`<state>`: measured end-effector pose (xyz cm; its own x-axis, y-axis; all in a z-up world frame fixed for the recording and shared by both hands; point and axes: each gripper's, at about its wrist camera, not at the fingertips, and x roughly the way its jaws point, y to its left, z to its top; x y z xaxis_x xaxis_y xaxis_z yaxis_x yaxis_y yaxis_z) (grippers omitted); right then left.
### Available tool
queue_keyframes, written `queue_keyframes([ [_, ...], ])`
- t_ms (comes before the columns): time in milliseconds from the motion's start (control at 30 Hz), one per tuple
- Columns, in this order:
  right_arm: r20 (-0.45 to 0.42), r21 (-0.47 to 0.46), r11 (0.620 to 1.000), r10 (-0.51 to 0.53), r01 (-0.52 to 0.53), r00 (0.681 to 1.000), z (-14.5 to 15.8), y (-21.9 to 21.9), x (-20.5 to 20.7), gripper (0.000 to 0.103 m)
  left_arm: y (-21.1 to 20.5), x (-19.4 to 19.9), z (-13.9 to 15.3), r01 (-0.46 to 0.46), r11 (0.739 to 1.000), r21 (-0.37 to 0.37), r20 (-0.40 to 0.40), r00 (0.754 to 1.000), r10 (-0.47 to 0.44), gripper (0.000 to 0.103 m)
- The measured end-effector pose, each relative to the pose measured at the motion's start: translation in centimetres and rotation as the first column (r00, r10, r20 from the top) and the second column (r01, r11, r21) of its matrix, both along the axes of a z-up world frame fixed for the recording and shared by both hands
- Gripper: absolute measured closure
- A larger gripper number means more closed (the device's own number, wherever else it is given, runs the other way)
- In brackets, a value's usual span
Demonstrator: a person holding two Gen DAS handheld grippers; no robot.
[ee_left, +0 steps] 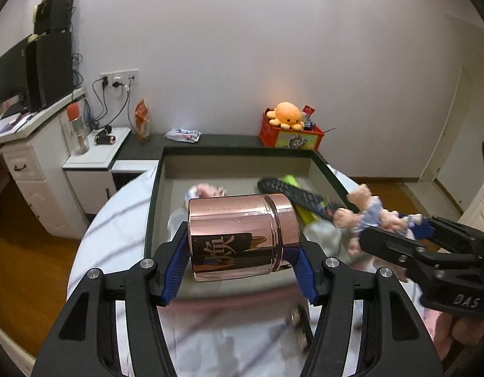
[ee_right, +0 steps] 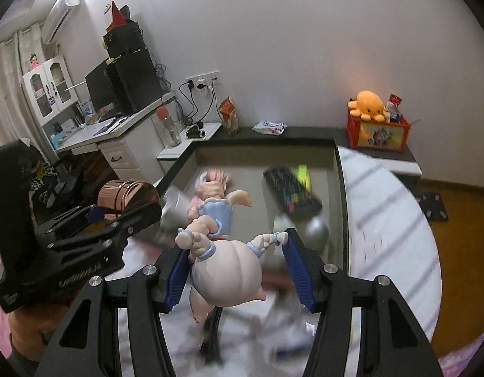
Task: Organize rigid objects
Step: 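Carry the canister and pig figurine into the pink box and release both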
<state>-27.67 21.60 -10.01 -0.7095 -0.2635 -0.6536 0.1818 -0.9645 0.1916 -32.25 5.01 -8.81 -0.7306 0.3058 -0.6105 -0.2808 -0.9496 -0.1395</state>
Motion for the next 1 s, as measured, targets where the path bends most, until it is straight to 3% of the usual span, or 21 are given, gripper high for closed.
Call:
queue_keyframes([
  [233,0.078,0.077,0.997,0.008,-0.014,0.997,-2.9,-1.1,-6.9,0.045,1.7,-7.5,-1.8,-0.002,0.999,-0.039,0.065,0.998,0.004,0.043],
  [467,0.137,0.139,0.99,0.014,-0.033,0.991,-5.5,-1.6,-9.6,0.045,2.8,-11.3,-5.0,-0.006,0.995,-0.097,0.147,0.989,0.02,0.043],
  [600,0.159,0.214,0.976,0.015,-0.049,0.987,-6.4,-2.2,-10.1,0.043,3.0,-11.4,-5.8,-0.007,0.994,-0.112,0.17,0.985,0.026,0.042],
  [633,0.165,0.222,0.974,0.015,-0.052,0.986,-6.8,-2.3,-10.1,0.042,3.0,-11.2,-5.6,-0.011,0.993,-0.118,0.157,0.987,0.029,0.033],
  [733,0.151,0.231,0.972,0.003,-0.038,0.989,-6.9,-2.3,-9.7,0.023,3.0,-10.5,-5.1,-0.024,0.99,-0.141,0.13,0.991,0.043,0.009],
  [1000,0.097,0.218,0.976,-0.004,-0.017,0.995,-4.7,-1.8,-7.2,0.021,1.3,-7.2,-1.9,-0.042,0.994,-0.103,0.054,0.997,0.048,0.007],
])
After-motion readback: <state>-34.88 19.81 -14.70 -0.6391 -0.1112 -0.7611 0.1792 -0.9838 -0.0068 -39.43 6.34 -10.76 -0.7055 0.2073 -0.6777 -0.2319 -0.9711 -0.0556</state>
